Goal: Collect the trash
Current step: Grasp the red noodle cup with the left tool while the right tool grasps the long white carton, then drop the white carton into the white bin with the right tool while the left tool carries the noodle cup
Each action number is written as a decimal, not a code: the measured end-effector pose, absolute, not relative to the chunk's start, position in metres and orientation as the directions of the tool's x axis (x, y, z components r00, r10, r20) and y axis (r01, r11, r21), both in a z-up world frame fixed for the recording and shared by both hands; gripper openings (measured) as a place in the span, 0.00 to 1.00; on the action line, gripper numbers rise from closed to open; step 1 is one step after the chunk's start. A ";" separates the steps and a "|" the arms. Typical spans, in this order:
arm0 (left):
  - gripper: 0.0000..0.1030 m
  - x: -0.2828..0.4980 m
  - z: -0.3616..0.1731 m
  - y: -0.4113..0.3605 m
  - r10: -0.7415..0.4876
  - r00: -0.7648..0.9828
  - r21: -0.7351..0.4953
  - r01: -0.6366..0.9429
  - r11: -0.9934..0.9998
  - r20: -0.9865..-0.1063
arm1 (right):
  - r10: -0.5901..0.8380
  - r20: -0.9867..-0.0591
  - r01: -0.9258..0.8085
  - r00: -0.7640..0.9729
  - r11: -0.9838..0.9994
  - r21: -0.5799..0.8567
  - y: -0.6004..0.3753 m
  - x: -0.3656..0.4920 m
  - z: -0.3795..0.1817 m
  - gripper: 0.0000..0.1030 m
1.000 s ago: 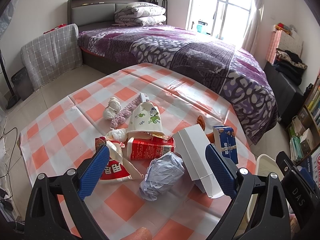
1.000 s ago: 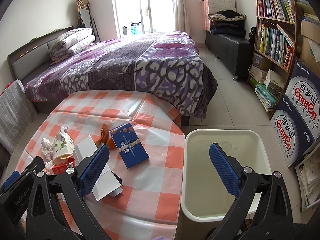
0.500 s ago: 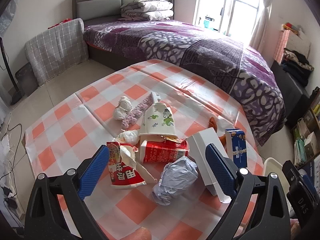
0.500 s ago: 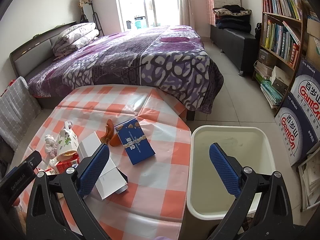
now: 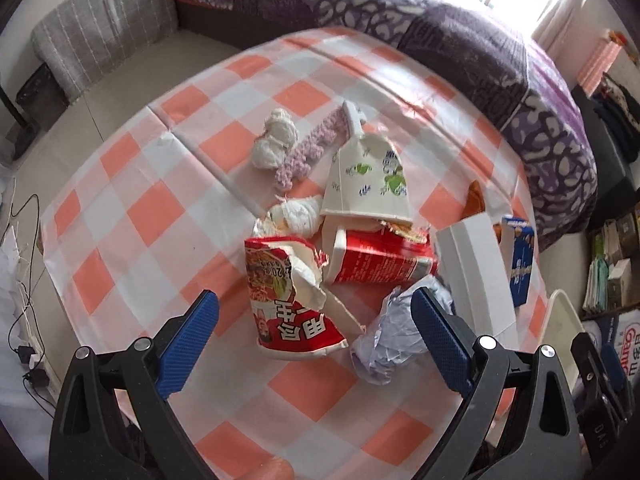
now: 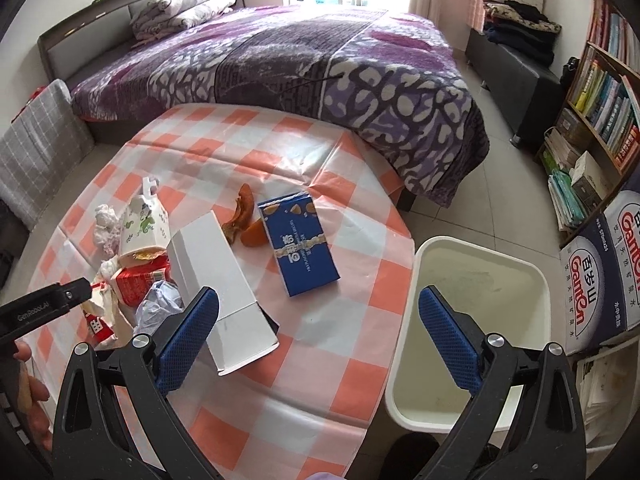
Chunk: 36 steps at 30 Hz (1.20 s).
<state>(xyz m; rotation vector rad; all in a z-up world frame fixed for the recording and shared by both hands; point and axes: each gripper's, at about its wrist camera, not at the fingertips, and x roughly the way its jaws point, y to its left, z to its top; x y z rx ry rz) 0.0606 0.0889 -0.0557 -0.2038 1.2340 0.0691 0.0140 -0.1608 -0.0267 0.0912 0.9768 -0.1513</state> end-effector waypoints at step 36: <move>0.57 0.087 -0.067 0.125 -0.285 0.322 -0.366 -0.227 0.902 -0.903 | 0.186 -0.939 -0.007 0.290 0.981 0.192 -0.117 0.088 -0.110 0.22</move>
